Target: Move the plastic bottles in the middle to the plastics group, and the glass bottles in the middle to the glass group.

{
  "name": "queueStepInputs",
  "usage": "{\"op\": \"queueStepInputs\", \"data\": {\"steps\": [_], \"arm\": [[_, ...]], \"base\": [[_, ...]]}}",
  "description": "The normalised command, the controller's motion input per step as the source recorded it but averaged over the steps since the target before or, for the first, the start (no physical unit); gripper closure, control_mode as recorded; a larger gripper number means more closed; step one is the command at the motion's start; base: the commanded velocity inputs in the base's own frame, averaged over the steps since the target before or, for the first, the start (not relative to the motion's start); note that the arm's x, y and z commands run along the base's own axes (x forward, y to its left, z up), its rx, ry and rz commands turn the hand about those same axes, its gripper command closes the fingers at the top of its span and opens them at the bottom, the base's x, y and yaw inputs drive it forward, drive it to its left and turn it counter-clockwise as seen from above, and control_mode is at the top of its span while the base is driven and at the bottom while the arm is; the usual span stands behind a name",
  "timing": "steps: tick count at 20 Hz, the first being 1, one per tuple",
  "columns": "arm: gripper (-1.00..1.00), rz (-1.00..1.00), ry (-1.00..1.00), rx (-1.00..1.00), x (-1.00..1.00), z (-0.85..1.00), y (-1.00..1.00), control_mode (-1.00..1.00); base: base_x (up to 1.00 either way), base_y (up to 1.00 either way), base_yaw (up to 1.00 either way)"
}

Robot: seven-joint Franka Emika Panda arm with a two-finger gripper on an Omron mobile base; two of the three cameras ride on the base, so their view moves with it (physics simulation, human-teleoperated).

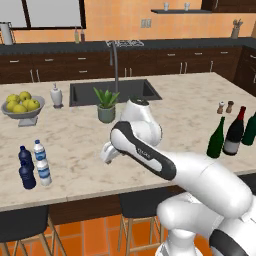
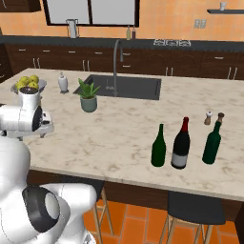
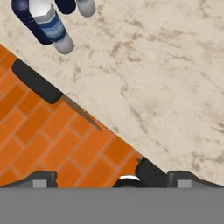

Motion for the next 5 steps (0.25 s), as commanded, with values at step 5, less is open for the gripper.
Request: {"op": "queueStepInputs", "data": {"steps": [5], "arm": [[-1.00, -0.21, 0.14, 0.00, -0.28, 0.16, -0.93, -1.00]], "base": [[0.00, 0.00, 0.00]]}}
